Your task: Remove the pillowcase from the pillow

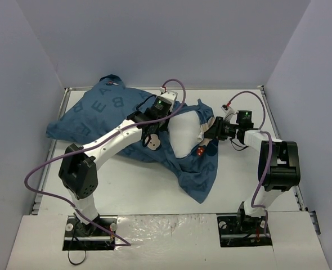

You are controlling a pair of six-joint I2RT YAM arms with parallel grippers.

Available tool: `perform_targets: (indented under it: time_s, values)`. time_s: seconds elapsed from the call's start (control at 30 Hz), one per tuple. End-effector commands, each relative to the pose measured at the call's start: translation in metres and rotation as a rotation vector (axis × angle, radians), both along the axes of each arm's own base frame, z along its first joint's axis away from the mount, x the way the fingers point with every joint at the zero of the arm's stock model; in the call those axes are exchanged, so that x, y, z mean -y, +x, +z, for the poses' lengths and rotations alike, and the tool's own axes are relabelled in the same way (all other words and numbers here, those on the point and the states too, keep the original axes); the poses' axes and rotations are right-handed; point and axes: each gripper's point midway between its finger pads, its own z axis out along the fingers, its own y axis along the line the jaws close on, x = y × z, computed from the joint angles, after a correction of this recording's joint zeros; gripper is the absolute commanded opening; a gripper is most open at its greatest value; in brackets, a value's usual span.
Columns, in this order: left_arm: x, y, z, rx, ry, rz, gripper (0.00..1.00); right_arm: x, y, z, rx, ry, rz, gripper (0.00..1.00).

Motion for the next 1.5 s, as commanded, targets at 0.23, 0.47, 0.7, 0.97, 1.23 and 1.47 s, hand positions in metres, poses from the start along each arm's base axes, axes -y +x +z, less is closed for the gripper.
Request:
perform_targets:
  time_s: [0.23, 0.47, 0.7, 0.97, 1.23, 1.47]
  values:
    - [0.025, -0.002, -0.047, -0.082, -0.04, -0.017, 0.02, 0.003, 0.009, -0.002, 0.018, -0.006, -0.014, 0.0]
    - [-0.007, 0.005, -0.061, -0.091, -0.015, 0.082, 0.02, 0.076, 0.004, -0.075, -0.182, -0.418, -0.296, 0.0]
    - [-0.028, 0.005, -0.068, -0.098, 0.011, 0.133, 0.02, 0.113, -0.016, -0.122, -0.4, -0.596, -0.405, 0.0]
    - [-0.001, 0.009, 0.002, 0.026, -0.105, 0.003, 0.02, 0.045, -0.027, -0.118, -0.392, -0.359, -0.094, 0.0]
    - [0.068, -0.023, 0.105, 0.111, -0.24, -0.29, 0.64, -0.005, -0.027, -0.063, -0.198, -0.16, 0.154, 0.0]
    - [0.119, -0.065, 0.098, 0.04, -0.194, -0.463, 0.72, -0.006, -0.023, -0.058, -0.185, -0.14, 0.158, 0.0]
